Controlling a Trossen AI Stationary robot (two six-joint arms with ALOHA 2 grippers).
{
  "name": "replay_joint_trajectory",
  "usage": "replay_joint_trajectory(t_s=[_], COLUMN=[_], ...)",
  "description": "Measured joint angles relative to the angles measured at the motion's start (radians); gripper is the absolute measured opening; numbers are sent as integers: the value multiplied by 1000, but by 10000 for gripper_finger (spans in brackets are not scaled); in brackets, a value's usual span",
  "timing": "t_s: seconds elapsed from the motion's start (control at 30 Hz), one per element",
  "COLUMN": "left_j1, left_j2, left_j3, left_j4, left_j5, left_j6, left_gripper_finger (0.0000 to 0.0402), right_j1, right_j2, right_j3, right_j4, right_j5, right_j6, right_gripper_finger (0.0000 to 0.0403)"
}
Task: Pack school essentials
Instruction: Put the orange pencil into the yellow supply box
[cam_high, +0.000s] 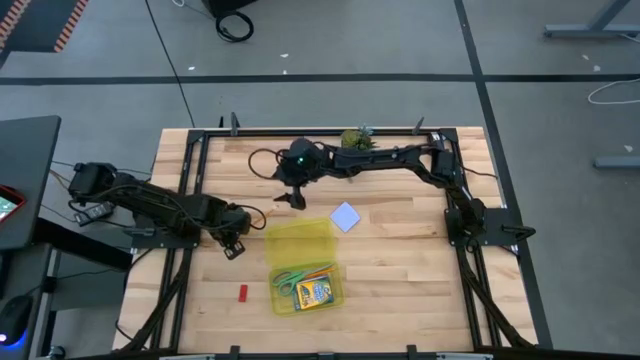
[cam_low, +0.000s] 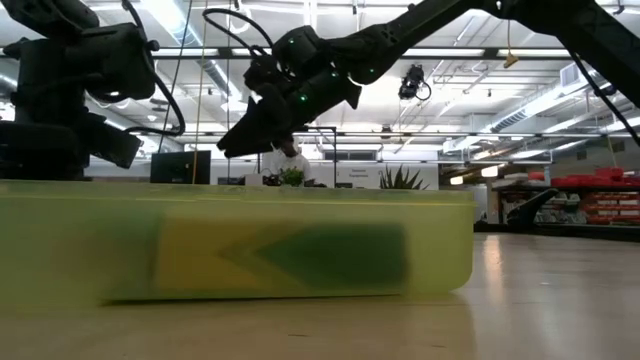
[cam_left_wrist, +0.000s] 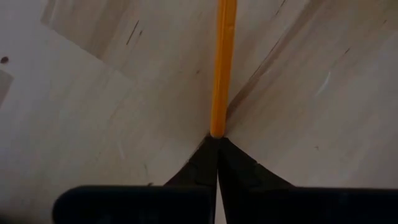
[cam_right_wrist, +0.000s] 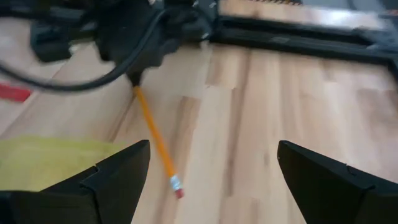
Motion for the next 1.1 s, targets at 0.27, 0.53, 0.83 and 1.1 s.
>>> replay_joint_trajectory(t_s=[0.27, 0.53, 0.83, 1.1], left_j1=[0, 0, 0, 0], left_j2=[0, 0, 0, 0], left_j3=[-1, -1, -2, -2], left_j4=[13, 17, 25, 34], left_j5=[-8, -16, -28, -50], left_j6=[0, 0, 0, 13], left_gripper_finger=[8, 10, 13, 11], right_j1=[33, 47, 47, 53], right_j2=[0, 0, 59, 87], right_j3=[-58, -74, -76, -73], right_j4=[27, 97, 126, 138], right_j5=[-10, 26, 27, -18], right_j6=[-6, -10, 24, 27], right_gripper_finger=[359, 354, 337, 322])
